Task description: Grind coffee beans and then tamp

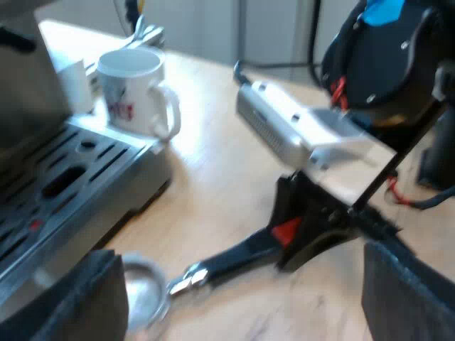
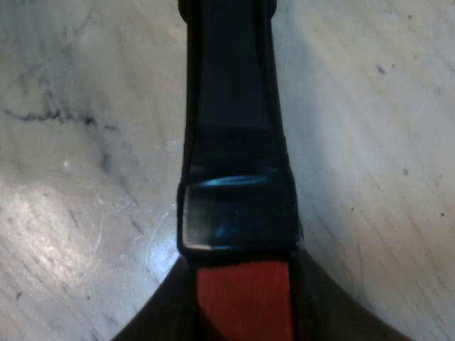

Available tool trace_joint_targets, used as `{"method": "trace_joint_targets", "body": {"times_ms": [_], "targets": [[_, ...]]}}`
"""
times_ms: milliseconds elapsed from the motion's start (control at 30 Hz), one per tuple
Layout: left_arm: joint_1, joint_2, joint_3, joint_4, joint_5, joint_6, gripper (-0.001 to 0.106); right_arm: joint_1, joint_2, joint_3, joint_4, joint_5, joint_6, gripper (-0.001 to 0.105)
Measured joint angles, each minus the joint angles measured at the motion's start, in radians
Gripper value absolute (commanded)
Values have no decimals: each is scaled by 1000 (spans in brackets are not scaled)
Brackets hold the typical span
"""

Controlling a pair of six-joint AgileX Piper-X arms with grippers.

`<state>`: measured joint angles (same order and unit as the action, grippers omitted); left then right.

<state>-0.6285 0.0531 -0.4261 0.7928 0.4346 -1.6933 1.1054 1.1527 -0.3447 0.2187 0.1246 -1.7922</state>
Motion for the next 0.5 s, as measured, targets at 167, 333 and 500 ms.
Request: {"method": "trace_joint_targets", "body": {"times_ms": [167,333,500], "targets": [[0,0,2,46,-117,-2,70,0,24,0,-13,-5,1,0],[0,0,2,59,-171,-2,70,0,40,0,-13,-6,1,0],[0,89,1,59,-194,-2,70,0,64,0,-18,-6,1,0]]}}
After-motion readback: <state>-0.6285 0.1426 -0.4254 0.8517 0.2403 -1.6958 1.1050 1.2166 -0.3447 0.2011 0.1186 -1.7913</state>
